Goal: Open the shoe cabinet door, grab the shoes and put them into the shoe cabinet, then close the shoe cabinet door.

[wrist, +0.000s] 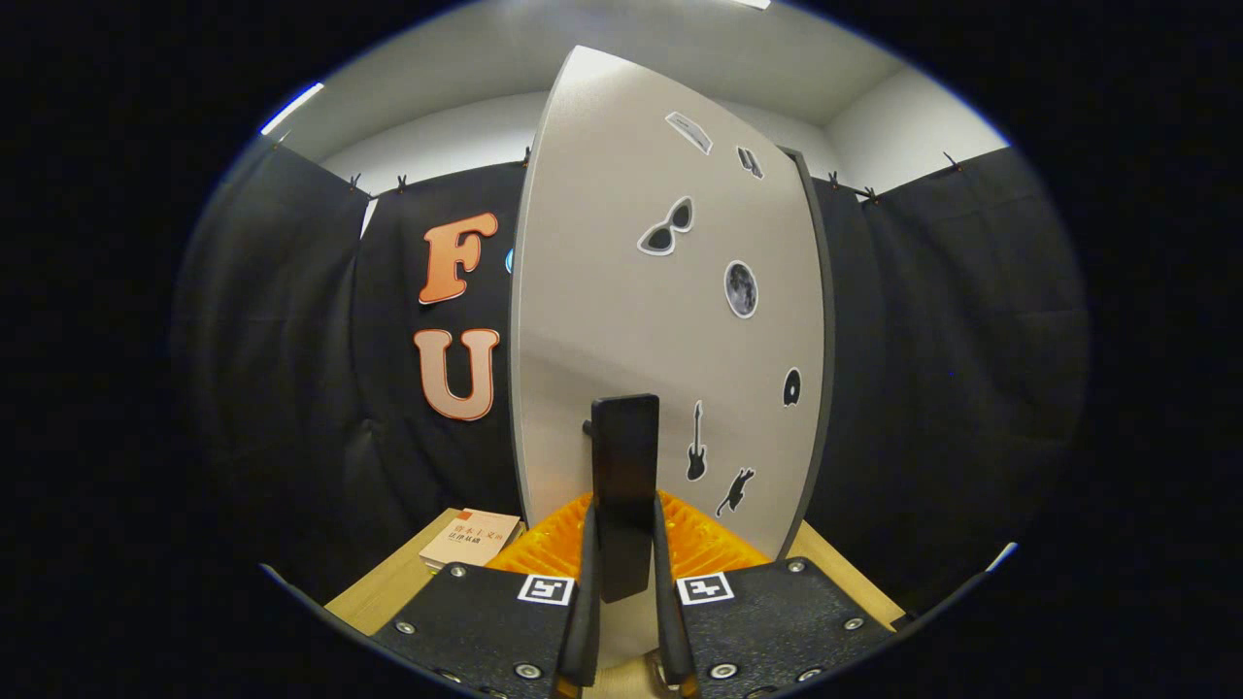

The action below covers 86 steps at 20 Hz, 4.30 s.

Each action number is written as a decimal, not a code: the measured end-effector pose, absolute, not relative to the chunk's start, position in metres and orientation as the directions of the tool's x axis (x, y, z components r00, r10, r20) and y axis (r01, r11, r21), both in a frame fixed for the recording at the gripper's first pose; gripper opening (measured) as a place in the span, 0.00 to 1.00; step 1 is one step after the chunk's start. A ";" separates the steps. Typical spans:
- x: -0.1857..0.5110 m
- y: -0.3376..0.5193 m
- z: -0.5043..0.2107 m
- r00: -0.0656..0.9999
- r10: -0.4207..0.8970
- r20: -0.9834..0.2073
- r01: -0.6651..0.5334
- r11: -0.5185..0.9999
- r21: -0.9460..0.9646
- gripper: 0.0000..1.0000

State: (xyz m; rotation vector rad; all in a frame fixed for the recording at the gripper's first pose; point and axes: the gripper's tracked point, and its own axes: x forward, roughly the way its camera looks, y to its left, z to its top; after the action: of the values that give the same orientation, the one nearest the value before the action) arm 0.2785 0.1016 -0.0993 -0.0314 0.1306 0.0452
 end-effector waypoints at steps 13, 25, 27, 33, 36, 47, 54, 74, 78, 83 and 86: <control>0.241 0.039 -0.096 0.982 0.121 -0.144 -0.122 0.993 0.005 0.24; 0.232 -0.010 -0.105 0.987 0.083 -0.137 -0.090 0.995 -0.044 0.23; 0.229 -0.019 -0.105 0.988 0.064 -0.140 -0.073 0.996 -0.054 0.23; 0.235 -0.055 -0.105 0.991 -0.035 -0.126 0.023 0.996 -0.088 0.16; 0.233 -0.065 -0.109 0.988 -0.054 -0.145 0.048 0.998 -0.048 0.15; 0.219 -0.079 -0.096 0.978 -0.171 -0.123 0.163 0.984 -0.075 0.19; 0.189 -0.040 -0.093 0.967 -0.227 -0.112 0.218 0.972 -0.091 0.33; 0.242 0.131 -0.278 0.909 -0.002 -0.417 -0.011 1.000 -0.029 0.51; 0.267 0.146 -0.328 0.871 0.043 -0.489 -0.055 0.998 -0.009 0.51; 0.293 0.159 -0.403 0.787 0.097 -0.609 -0.092 0.995 0.040 0.51; 0.304 0.160 -0.444 0.739 0.108 -0.665 -0.099 0.994 0.052 0.52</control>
State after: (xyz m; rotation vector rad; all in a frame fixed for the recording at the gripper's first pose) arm 0.3037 0.1599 -0.4441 0.0136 0.7303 0.1137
